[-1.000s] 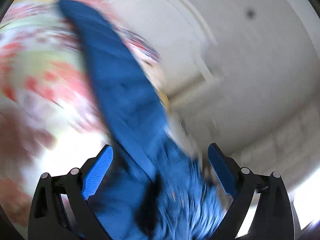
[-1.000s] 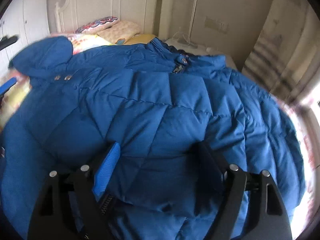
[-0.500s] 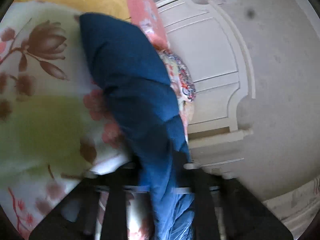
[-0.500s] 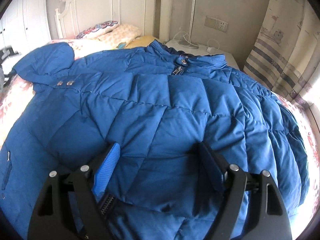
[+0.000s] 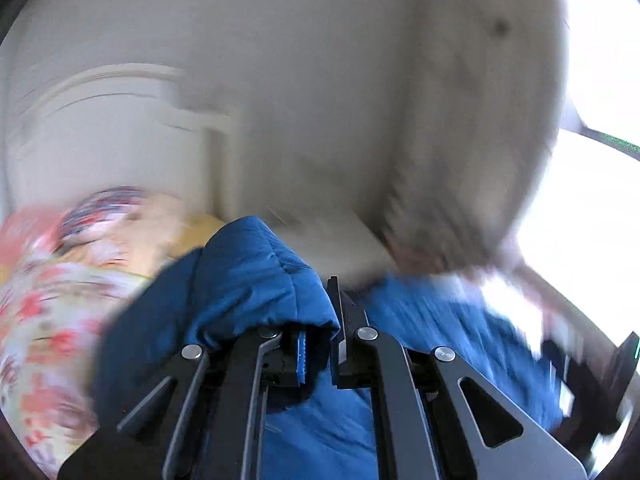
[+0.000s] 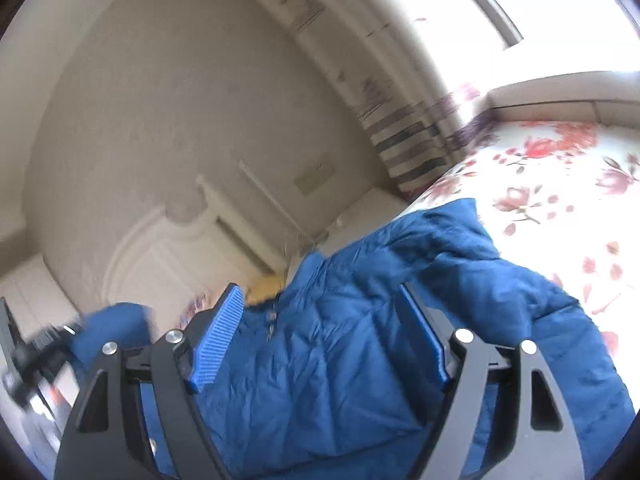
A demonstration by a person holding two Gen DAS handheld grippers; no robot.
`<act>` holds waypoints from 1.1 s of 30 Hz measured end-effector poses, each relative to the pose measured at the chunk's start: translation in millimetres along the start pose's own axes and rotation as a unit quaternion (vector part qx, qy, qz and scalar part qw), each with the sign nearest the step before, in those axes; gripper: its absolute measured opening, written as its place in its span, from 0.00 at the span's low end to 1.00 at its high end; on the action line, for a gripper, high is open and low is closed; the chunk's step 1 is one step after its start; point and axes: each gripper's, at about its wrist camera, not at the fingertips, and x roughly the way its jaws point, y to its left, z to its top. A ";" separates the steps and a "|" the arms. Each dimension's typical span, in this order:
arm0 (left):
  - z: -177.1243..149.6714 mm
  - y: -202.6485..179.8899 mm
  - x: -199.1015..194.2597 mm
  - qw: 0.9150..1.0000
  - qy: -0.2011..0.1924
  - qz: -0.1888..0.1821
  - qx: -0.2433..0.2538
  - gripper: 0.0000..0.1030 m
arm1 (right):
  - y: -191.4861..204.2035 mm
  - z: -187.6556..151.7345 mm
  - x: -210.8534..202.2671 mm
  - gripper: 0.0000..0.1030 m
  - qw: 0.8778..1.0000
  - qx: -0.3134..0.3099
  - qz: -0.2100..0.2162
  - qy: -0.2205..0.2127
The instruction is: Fold large clothes
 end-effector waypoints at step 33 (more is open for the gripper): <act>-122.4 132.6 -24.0 0.943 0.038 0.041 -0.328 0.84 | 23.2 -12.2 15.8 0.76 0.996 -0.071 0.011 0.048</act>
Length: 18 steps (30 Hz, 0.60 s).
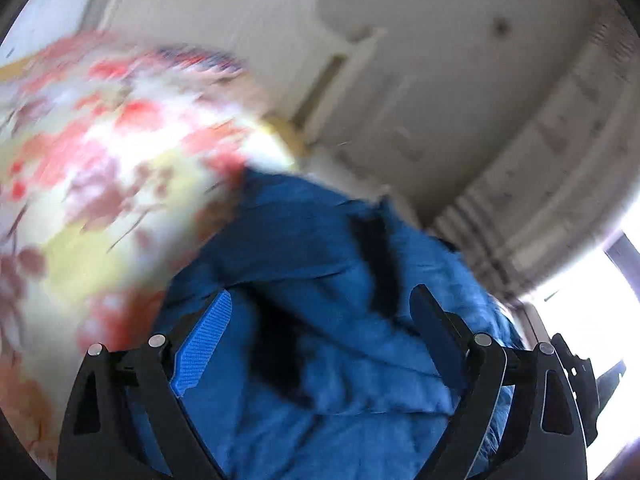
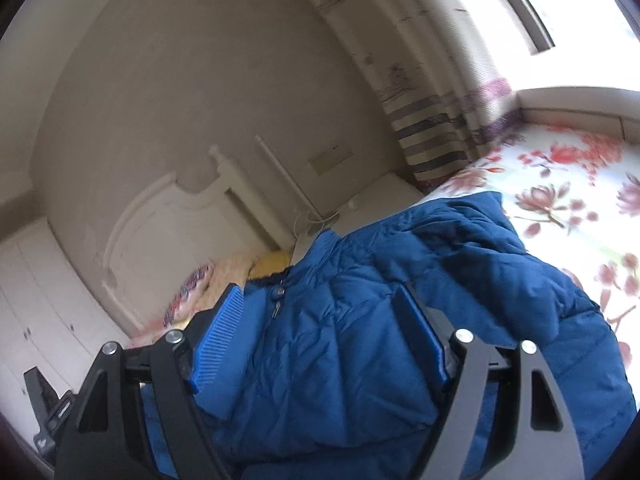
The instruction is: Fold large clothes
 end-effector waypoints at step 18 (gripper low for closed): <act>1.3 19.7 -24.2 0.992 -0.045 0.121 -0.007 0.85 | 220.4 -128.9 96.1 0.75 0.803 -0.565 -0.045 0.184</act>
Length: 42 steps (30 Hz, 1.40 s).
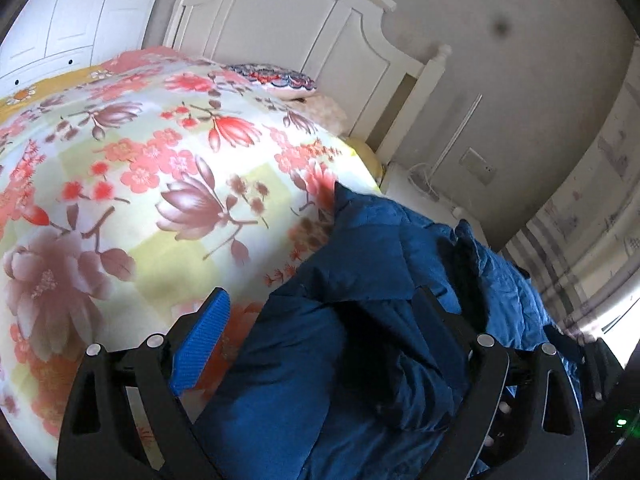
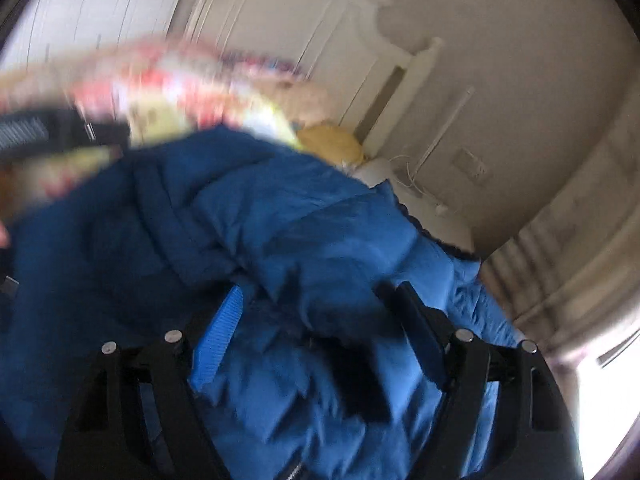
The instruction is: Fold large clothes
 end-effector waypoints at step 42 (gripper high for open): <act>-17.9 -39.3 8.2 0.995 0.017 -0.003 0.101 0.86 | -196.9 -204.4 -88.7 0.55 0.803 0.591 -0.012 -0.075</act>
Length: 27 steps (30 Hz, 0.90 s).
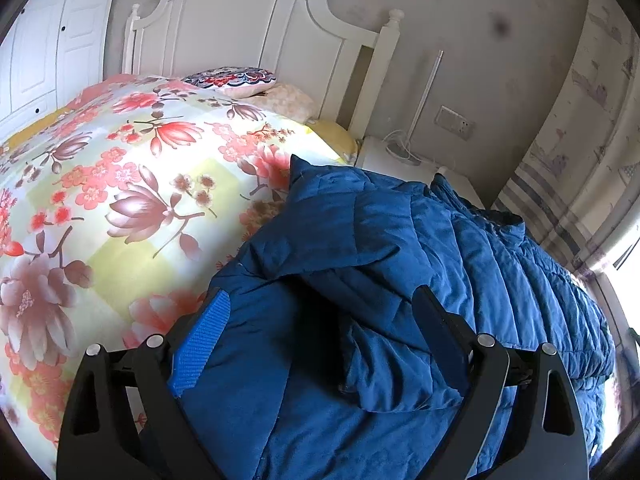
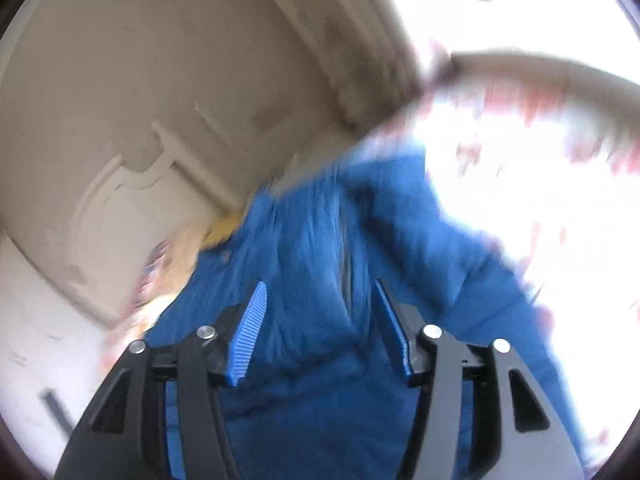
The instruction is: Fold large clothes
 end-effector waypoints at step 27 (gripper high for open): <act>34.8 -53.6 -16.3 0.995 -0.016 -0.064 0.077 0.88 | 77.6 -37.5 85.9 0.73 0.944 -0.298 -0.066 0.123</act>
